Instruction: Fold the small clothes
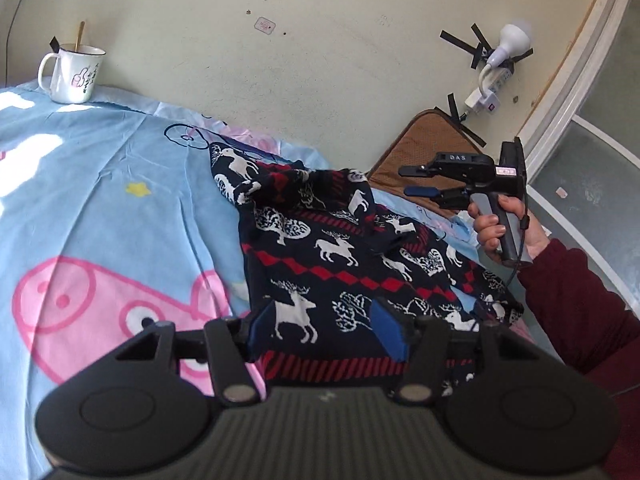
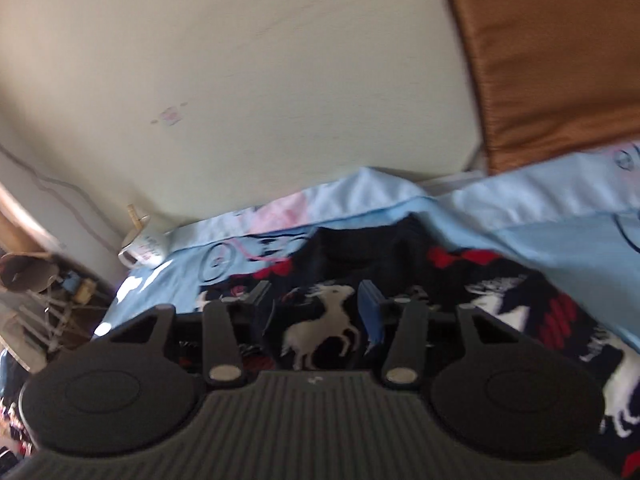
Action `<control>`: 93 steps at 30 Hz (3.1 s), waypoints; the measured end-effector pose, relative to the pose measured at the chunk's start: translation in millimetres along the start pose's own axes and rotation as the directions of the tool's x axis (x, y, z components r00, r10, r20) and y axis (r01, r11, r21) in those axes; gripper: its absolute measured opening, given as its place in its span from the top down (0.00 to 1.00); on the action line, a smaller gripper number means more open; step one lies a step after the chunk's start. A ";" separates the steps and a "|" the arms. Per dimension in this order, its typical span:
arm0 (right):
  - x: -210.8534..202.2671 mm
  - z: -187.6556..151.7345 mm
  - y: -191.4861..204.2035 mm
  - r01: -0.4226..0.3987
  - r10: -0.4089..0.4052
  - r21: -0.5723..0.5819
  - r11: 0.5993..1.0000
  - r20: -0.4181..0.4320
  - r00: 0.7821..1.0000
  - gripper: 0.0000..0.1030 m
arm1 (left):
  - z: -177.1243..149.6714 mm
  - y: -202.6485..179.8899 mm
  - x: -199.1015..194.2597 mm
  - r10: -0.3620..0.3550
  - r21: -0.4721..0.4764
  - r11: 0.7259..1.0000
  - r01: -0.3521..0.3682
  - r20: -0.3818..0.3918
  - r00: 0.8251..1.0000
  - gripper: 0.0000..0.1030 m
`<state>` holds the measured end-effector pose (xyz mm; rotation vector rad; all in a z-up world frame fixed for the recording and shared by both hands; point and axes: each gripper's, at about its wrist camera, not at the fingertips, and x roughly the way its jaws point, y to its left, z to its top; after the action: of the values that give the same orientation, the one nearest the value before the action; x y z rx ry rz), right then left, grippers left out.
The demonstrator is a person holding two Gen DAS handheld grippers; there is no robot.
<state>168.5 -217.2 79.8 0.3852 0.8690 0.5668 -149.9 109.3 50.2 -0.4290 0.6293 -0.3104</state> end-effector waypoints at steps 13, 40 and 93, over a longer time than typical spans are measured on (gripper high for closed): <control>-2.7 -70.7 24.8 -0.003 -0.019 -0.418 0.909 -0.047 0.999 0.30 | 124.9 47.7 111.9 0.177 -0.129 0.977 -0.173 0.021 0.984 0.45; -64.8 -69.0 -25.4 0.318 -0.225 -0.718 0.619 0.226 0.948 0.59 | 114.9 48.4 207.2 0.270 -0.027 0.962 -0.270 -0.013 0.963 0.57; -10.8 -70.8 -14.0 0.287 -0.370 -0.641 0.712 0.005 0.929 0.58 | 111.0 47.9 205.5 0.295 0.051 0.954 -0.294 -0.004 0.956 0.91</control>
<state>110.5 -228.6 36.9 -0.4323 0.7865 0.5163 84.1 100.0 5.7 -0.2799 0.6854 -0.0439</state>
